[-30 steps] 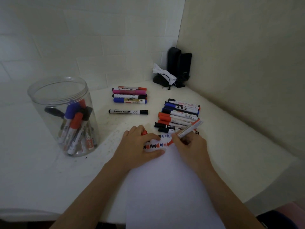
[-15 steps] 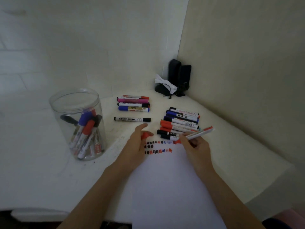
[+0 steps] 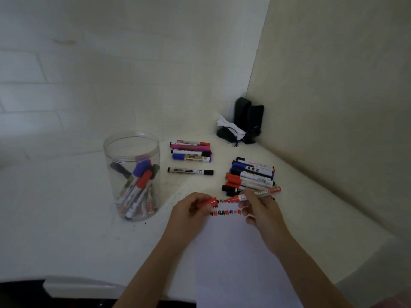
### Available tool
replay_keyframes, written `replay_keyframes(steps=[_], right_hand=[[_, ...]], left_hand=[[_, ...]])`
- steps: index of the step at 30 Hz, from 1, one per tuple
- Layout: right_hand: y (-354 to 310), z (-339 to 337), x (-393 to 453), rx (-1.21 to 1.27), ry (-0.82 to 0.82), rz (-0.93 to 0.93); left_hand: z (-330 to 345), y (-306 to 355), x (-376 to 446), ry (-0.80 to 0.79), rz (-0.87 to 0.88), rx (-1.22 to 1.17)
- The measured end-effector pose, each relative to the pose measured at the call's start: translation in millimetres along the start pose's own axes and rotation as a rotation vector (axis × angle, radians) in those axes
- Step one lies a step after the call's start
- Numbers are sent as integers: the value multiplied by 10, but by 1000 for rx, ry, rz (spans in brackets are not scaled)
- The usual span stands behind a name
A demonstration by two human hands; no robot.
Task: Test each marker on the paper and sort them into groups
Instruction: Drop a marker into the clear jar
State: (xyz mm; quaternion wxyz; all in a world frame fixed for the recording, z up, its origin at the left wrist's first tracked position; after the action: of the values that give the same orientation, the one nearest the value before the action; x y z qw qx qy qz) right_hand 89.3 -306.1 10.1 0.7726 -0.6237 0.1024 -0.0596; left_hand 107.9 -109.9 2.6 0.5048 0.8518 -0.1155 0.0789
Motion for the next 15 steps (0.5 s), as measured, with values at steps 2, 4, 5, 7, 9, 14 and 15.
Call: replay_keyframes(steps=[2,4,5,7,9,14,15], right_hand=[[16,72,-58,-1,3,-6],[10,141,-86,-7,3,-24],[4,169,-94,-12,4,-34],[2,215,-104,-27,5,-44],[19,252,-113,-59,-4,-44],[83,346,-126,-36,-47,-32],[84,359,-123,-24,-49,-39]], left_hand=[[-4,3,2,-4,-1,-13],[-11,29,2,-4,25,-15],[-13,36,1,-5,33,-13],[-19,44,-5,-7,33,-17],[-19,53,-8,-11,46,-35],[-35,95,-9,-20,80,-84],[-45,94,-10,-15,77,-98]])
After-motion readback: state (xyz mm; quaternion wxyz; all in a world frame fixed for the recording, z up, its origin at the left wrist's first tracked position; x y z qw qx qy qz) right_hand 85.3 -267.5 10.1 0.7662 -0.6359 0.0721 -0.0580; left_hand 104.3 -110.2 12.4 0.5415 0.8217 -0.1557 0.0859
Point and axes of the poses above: each hand's wrist, its own x-axis towards the middle knuckle, its own z-axis out of the palm, y = z × x, the point moved 10 cm from there along x, towards the middle knuckle, and after that the axes turned 12 degrees about x, right-handed, at the moved point
